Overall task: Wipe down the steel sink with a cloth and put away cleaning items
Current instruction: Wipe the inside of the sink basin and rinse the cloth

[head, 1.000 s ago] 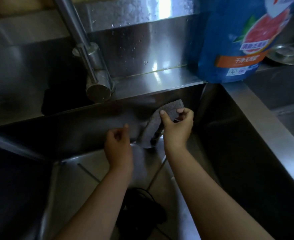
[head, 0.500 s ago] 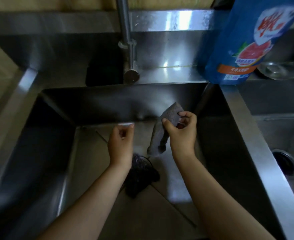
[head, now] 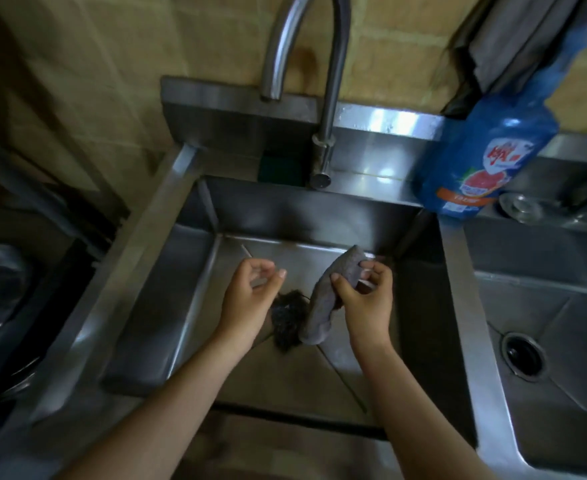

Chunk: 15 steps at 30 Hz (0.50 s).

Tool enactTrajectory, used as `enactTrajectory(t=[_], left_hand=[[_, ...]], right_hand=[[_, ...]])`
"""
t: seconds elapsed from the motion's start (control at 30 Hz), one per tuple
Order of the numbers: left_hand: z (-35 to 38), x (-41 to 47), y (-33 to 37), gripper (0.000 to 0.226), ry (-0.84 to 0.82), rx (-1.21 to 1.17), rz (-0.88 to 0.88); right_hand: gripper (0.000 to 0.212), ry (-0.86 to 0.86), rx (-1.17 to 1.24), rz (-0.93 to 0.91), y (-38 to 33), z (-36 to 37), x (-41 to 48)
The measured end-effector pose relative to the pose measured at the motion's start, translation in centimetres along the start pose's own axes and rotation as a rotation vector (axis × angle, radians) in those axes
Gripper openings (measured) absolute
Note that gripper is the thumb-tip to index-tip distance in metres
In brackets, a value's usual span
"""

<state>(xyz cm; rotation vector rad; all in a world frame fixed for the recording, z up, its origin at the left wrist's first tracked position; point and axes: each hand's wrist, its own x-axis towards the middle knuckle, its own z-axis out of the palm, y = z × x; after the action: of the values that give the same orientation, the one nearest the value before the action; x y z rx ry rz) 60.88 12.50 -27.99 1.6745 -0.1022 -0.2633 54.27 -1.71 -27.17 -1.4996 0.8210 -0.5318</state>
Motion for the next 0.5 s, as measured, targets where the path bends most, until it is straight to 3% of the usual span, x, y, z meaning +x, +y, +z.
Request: enactTrajectory(t=[0.5], left_hand=[[-6.7, -3.0, 9.1, 0.022, 0.078, -0.041, 0.201]], right_hand=[[0.036, -0.250, 0.260, 0.006, -8.6, 3.0, -3.8]])
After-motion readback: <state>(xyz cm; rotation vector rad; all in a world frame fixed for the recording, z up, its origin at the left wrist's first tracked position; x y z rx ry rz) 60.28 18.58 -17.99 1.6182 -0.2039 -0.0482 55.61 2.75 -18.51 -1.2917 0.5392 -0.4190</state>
